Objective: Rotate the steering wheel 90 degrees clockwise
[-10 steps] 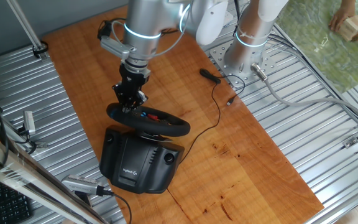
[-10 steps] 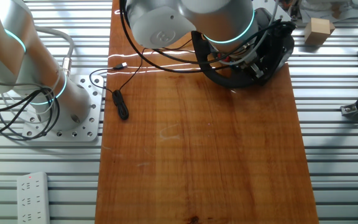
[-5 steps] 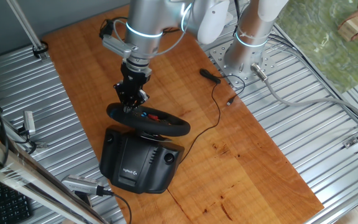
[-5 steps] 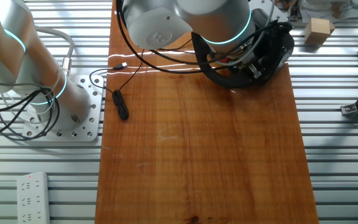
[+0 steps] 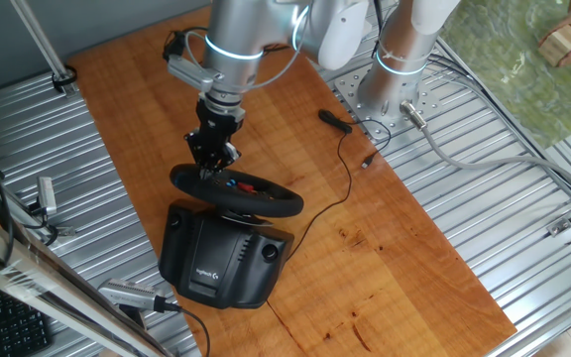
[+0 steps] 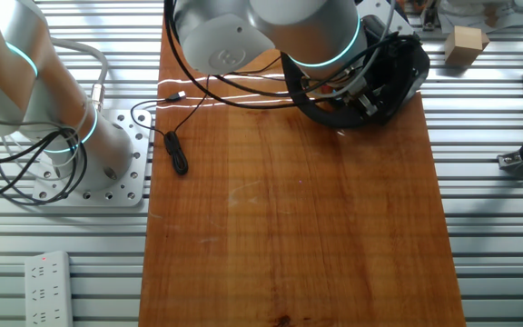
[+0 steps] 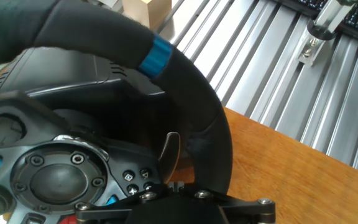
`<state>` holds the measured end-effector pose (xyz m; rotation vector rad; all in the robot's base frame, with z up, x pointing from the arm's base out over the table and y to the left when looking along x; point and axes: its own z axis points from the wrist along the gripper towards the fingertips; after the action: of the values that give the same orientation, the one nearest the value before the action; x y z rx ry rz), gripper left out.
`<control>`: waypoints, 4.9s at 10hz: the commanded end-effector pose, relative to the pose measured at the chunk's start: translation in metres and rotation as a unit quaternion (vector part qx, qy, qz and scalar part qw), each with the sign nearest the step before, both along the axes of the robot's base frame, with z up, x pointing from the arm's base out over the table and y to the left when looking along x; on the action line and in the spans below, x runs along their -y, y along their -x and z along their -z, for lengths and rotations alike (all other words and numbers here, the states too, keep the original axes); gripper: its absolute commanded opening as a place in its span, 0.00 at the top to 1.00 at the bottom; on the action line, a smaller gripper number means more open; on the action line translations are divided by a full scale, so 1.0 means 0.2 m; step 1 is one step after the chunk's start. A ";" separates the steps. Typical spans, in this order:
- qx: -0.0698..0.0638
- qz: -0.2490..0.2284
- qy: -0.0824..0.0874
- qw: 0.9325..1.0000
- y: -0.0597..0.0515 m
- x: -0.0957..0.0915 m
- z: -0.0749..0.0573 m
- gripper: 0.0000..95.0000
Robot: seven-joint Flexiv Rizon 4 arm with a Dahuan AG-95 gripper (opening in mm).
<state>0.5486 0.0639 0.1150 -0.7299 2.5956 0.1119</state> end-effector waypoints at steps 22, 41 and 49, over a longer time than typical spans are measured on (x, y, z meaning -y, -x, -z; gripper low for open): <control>0.009 0.010 -0.013 1.000 0.10 -0.02 0.07 1.00; 0.007 0.035 -0.040 0.999 0.13 -0.13 0.08 1.00; -0.002 0.033 -0.028 0.999 0.15 -0.13 0.07 1.00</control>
<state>0.5177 0.0892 0.1003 -0.6214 2.6108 0.1633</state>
